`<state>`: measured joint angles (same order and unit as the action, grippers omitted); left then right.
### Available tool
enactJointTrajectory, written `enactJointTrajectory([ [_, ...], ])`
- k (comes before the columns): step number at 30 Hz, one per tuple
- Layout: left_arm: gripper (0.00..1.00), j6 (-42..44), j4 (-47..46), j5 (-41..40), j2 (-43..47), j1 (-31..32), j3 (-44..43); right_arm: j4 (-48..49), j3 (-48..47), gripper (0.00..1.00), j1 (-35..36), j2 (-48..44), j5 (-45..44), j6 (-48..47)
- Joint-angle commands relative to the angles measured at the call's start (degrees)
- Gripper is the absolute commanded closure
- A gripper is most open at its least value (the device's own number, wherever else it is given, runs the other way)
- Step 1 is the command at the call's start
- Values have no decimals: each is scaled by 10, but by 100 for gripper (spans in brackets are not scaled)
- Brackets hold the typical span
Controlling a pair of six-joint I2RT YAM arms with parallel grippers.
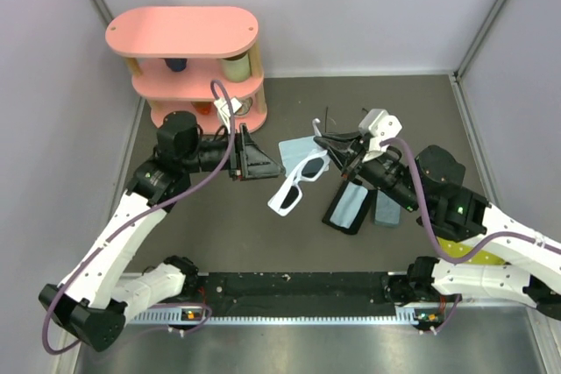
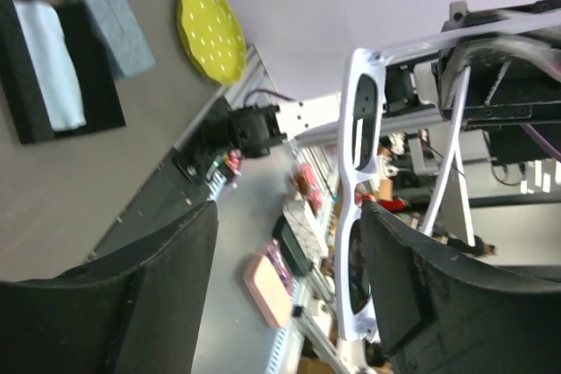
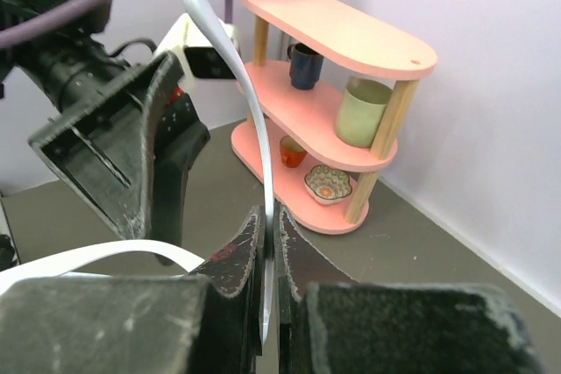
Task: Organize the sunglasses
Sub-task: Pass from the right arm to the left
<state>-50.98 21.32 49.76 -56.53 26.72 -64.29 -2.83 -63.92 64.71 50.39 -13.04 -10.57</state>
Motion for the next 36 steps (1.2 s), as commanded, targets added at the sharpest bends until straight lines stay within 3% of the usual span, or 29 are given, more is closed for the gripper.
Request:
enactJointTrajectory([
  [1,35,-79,-100,66,12,3,21,52,-28,100,4,2,42,0],
  [9,49,-141,-171,88,27,15,60,68,-31,100,4,21,63,11],
  [22,71,-172,-198,97,32,33,84,85,-22,100,15,36,73,24],
  [36,83,-201,-268,127,20,77,91,78,-17,100,16,29,91,25],
])
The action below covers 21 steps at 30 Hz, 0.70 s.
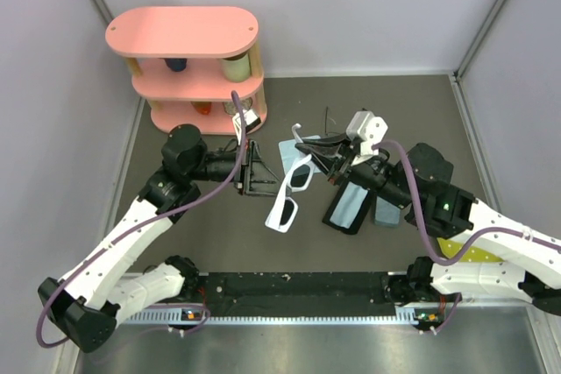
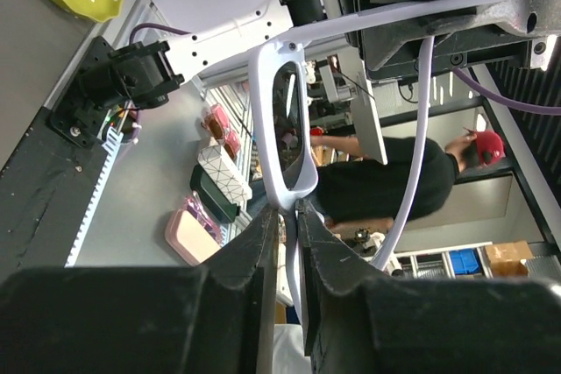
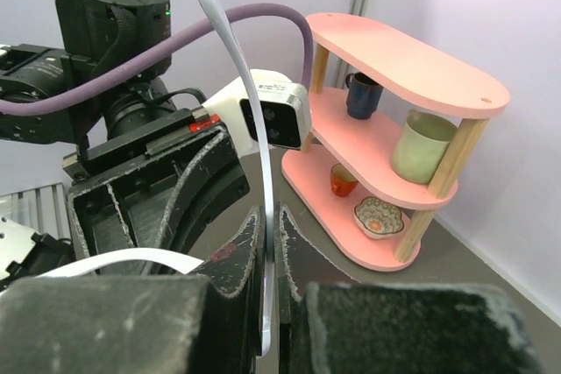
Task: Organize the sunglasses
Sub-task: Pass from the right arm to the left
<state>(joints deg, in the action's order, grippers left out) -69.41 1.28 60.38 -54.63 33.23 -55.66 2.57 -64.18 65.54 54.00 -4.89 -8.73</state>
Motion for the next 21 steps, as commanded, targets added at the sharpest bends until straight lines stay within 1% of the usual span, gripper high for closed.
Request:
enactJointTrajectory([
  [1,84,-21,-72,21,1,14,7,23,-16,100,7,-8,13,6],
  [2,86,-26,-88,21,1,14,12,18,-16,100,7,-7,15,6],
  [3,93,-37,-96,22,1,15,14,15,-16,100,7,-8,16,7],
  [6,100,-51,-117,21,-1,18,20,7,-14,100,7,-9,21,11],
  [10,100,-49,-117,14,-1,18,24,2,-9,100,7,-11,19,22],
  [12,100,-45,-116,8,-2,18,26,-13,-12,100,7,-12,-6,36],
  [13,100,-42,-116,6,-3,18,27,-19,-16,98,7,-13,-16,40],
  [14,100,-39,-115,6,-3,18,29,-24,-17,92,7,-17,-31,42],
  [15,100,-33,-111,6,-4,18,29,-24,-18,76,7,-21,-39,51],
  [16,100,-27,-107,5,-6,17,30,-40,-17,68,7,-27,-49,57],
  [18,100,-12,-101,7,-8,17,29,-44,-15,59,7,-44,-69,67],
  [21,100,15,-84,3,-11,17,25,-57,-9,54,7,-78,-83,81],
])
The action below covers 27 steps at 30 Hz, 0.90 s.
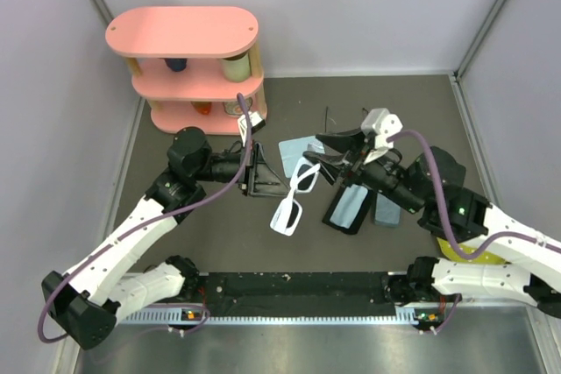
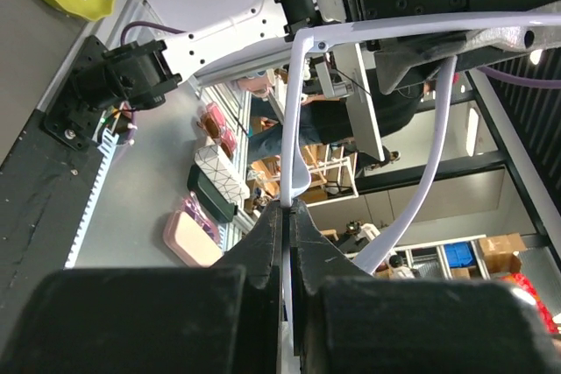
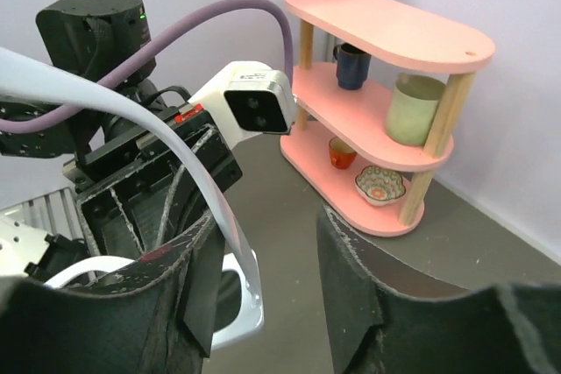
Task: Organize the sunglasses
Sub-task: Pass from the right arm to the left, then fold the right temple of the sunglasses with the sunglasses.
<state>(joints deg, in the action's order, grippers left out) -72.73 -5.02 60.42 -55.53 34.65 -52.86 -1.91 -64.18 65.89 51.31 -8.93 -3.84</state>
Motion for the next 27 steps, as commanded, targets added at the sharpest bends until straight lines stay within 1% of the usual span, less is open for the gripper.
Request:
enactJointTrajectory([
  [1,100,53,-18,2,-4,2,-4,-18,-6,54,4,-59,-43,35],
  [4,100,64,-14,3,-9,0,-6,-39,-3,53,4,-91,-40,56],
  [7,100,74,-3,2,-10,0,-7,-52,-2,58,4,-114,-42,68],
  [9,100,81,7,1,-7,0,-6,-69,-16,68,4,-111,-66,84],
  [11,100,86,13,3,-3,0,-3,-85,-31,74,4,-95,-81,95],
  [12,100,88,17,4,-1,0,-2,-95,-58,76,4,-82,-87,98],
  [15,100,104,43,0,4,0,-2,-125,-116,82,4,-30,-68,104],
  [17,100,117,65,-9,3,0,-6,-132,-139,84,4,5,-23,110],
  [19,100,123,82,-18,3,0,-8,-143,-163,90,4,24,13,117],
  [20,100,124,86,-28,2,0,-10,-143,-165,92,4,31,19,130],
  [27,100,127,88,-29,4,0,-39,-120,-123,94,4,34,56,176],
])
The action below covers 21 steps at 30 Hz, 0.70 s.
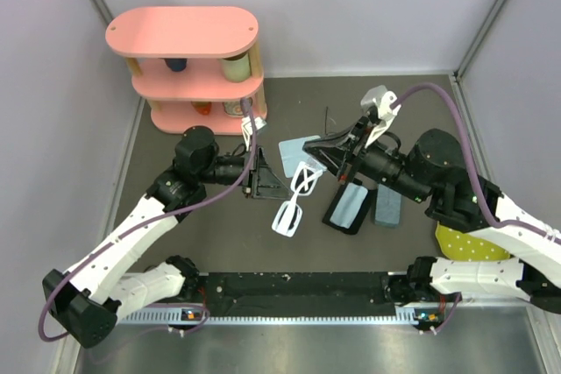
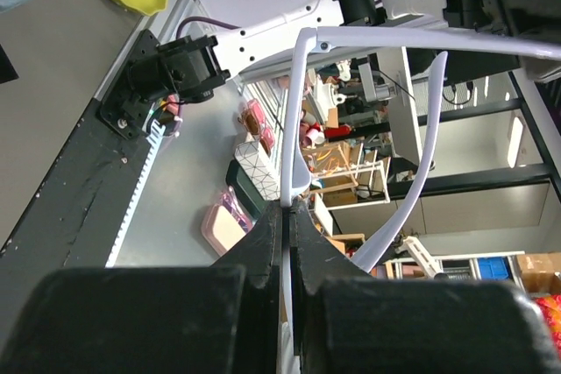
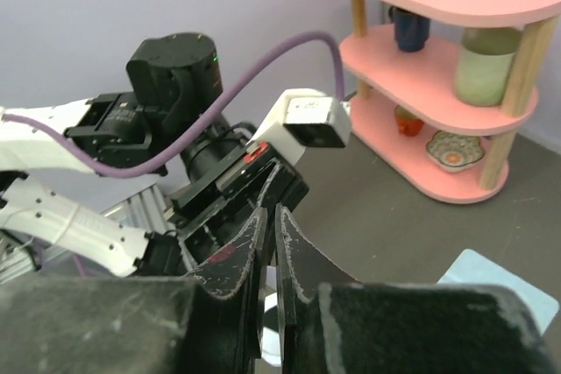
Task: Organize the sunglasses
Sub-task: Fold the right temple of the sunglasses with the sunglasses.
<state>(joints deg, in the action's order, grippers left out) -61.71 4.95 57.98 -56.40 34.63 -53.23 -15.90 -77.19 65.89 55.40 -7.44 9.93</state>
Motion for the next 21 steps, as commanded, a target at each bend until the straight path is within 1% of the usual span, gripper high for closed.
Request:
enactJointTrajectory([
  [1,100,18,-10,-6,11,0,-36,24,9,95,4,-4,64,43],
  [3,100,23,0,-12,4,0,-41,26,11,96,6,2,73,59],
  [4,100,26,8,-17,2,0,-42,26,12,96,7,8,92,62],
  [6,100,33,23,-25,-9,0,-46,30,19,97,13,11,95,72],
  [11,100,12,21,-49,-21,-2,-48,32,39,97,21,18,98,94],
  [18,100,-36,-33,-36,-22,-4,-48,57,99,98,28,12,96,121],
  [21,100,-61,-76,-21,-21,-4,-47,70,123,99,28,9,94,129],
])
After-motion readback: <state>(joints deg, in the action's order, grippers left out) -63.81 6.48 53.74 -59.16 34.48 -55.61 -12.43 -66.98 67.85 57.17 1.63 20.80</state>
